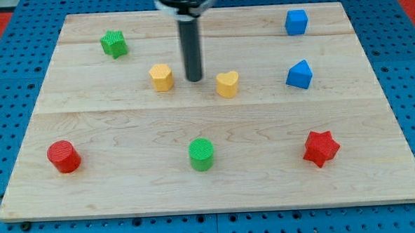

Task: Move the blue triangle horizontal to the blue cube

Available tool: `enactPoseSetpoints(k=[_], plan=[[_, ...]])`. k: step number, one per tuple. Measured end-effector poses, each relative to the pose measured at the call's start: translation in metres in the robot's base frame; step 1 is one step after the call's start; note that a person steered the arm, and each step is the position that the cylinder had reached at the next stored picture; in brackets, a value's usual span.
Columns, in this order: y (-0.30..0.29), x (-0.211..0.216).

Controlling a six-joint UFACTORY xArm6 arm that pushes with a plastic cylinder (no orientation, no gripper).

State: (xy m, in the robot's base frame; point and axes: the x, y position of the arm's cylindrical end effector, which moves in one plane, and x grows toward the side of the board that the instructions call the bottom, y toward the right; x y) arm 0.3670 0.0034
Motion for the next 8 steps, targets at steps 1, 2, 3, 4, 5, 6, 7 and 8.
enactPoseSetpoints(k=[1,2,3,4,5,6,7,8], plan=[[0.053,-0.046],[0.148,-0.041],[0.242,-0.007],[0.239,0.058],[0.176,0.026],[0.094,0.013],[0.057,0.015],[0.075,0.038]])
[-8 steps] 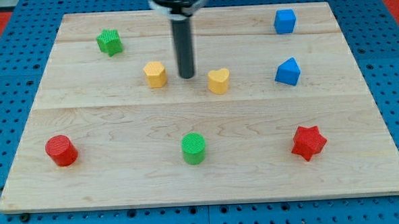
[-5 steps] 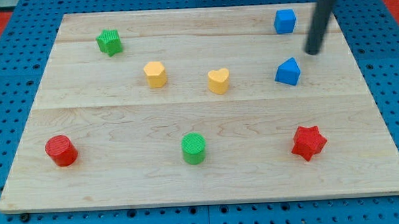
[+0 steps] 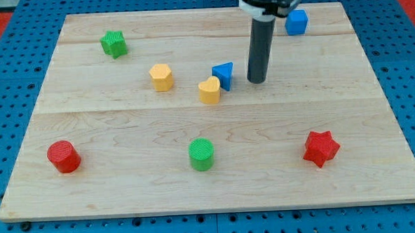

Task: Move the blue triangle horizontal to the blue cube

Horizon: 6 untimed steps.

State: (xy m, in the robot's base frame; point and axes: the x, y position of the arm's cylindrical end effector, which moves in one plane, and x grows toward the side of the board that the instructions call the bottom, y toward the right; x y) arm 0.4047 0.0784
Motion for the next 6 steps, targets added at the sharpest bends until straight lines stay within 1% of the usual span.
enactPoseSetpoints(k=[1,2,3,4,5,6], plan=[[-0.017,0.014],[-0.029,-0.031],[-0.073,-0.045],[-0.05,-0.041],[-0.044,-0.014],[-0.1,-0.002]])
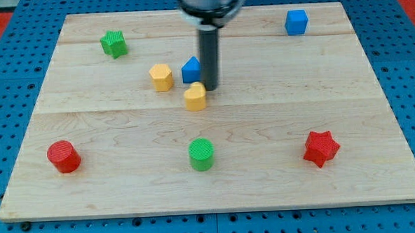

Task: Move the blue triangle horizontal to the blue cube

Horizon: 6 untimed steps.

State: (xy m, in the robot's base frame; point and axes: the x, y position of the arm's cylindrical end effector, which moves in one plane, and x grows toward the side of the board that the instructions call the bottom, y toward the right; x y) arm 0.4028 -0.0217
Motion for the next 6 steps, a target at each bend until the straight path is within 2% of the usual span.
enactPoseSetpoints(k=[1,2,5,6], plan=[[-0.01,-0.032],[0.033,-0.049],[-0.018,-0.074],[-0.063,-0.077]])
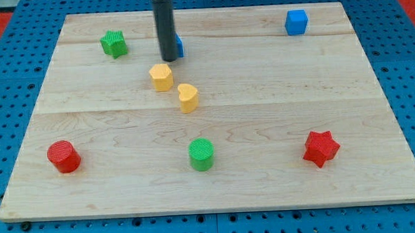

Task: Move the blue triangle horizontal to the blue cube

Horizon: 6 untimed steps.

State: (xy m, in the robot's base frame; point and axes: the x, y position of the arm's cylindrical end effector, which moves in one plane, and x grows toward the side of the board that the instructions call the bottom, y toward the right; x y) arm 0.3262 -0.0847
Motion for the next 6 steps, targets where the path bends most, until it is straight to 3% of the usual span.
enactPoseSetpoints(k=[1,3,5,6], plan=[[-0.016,-0.015],[0.073,-0.032],[0.079,-0.003],[0.115,-0.028]])
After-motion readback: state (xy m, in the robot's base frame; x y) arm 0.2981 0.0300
